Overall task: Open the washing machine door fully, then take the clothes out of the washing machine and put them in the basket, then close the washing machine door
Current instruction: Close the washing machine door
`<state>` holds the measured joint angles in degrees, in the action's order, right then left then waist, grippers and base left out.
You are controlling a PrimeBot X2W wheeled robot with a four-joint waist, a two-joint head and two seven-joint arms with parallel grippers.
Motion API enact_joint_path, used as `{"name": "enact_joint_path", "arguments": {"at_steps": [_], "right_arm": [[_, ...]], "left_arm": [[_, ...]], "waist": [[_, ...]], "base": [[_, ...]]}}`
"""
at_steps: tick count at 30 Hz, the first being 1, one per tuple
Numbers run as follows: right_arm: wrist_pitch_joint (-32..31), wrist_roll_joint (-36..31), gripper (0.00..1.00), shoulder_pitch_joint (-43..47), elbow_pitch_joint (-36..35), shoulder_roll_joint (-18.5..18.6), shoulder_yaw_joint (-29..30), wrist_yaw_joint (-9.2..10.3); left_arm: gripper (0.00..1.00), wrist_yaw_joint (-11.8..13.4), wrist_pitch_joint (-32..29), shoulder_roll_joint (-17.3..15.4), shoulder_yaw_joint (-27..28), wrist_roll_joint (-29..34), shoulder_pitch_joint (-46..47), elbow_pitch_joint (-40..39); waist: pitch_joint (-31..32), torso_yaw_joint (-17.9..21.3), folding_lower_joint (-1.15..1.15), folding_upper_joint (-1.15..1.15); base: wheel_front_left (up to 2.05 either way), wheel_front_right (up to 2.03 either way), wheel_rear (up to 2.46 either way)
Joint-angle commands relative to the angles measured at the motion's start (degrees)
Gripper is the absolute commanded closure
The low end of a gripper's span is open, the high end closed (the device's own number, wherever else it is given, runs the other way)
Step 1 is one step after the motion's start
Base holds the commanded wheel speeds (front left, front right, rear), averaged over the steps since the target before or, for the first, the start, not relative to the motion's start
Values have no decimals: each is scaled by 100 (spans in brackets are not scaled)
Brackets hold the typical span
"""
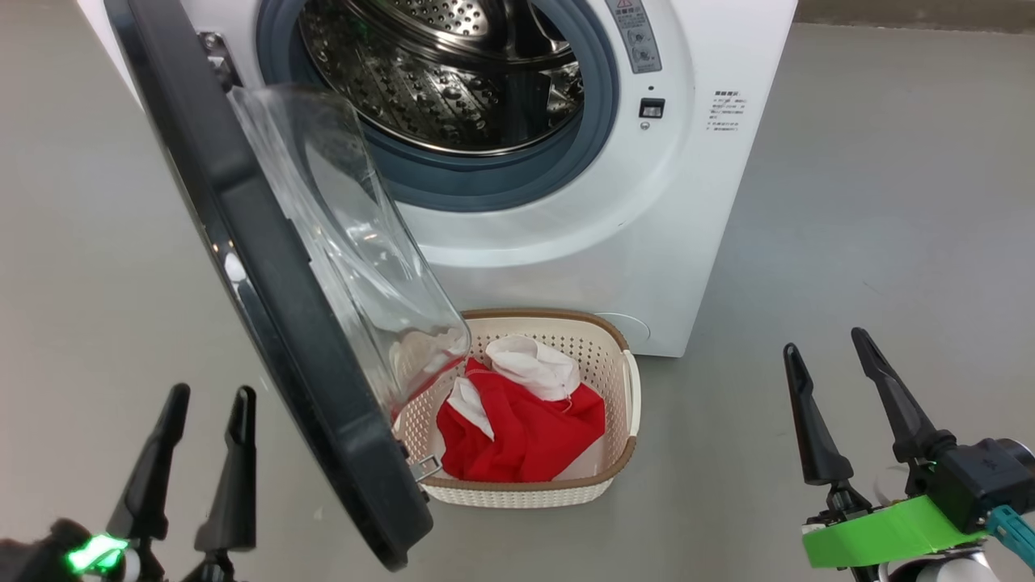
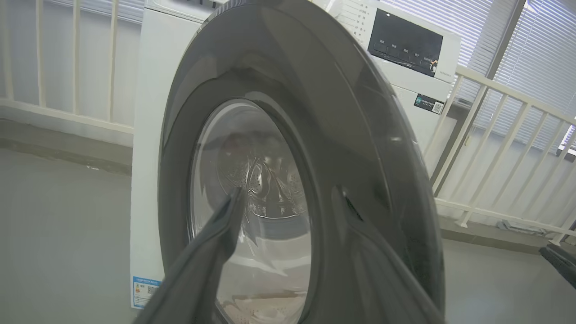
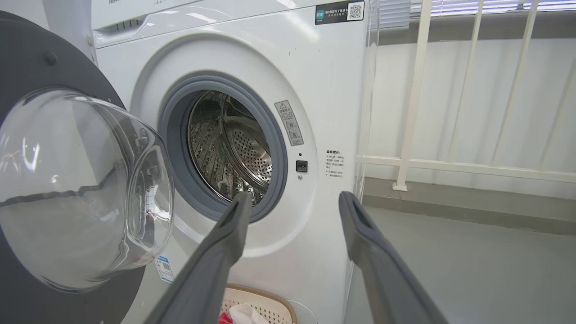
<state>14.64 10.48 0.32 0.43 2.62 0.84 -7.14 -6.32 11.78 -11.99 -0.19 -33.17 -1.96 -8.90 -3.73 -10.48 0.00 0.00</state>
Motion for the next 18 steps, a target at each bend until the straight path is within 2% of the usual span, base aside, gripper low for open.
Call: {"name": "enact_joint_path", "arguments": {"at_steps": [1,6,18], "right_arm": [[36,-34,0,-39,-200,26,-111,-35],[36,-85,0,135,-408,26,-61,-35],[36,-81,0,625,-578,26,-99,-35]], "left_arm": [[0,38,71,-119,162,106,58,-195],[0,201,224,-88,83,676,-180,-341],[0,299,299,193,-18,901,-584,-397]], "waist": [[-4,-7,0,0],[3,-22,0,0],[146,-61,0,0]], "base": [[0,0,0],[0,0,0],[0,0,0]]}}
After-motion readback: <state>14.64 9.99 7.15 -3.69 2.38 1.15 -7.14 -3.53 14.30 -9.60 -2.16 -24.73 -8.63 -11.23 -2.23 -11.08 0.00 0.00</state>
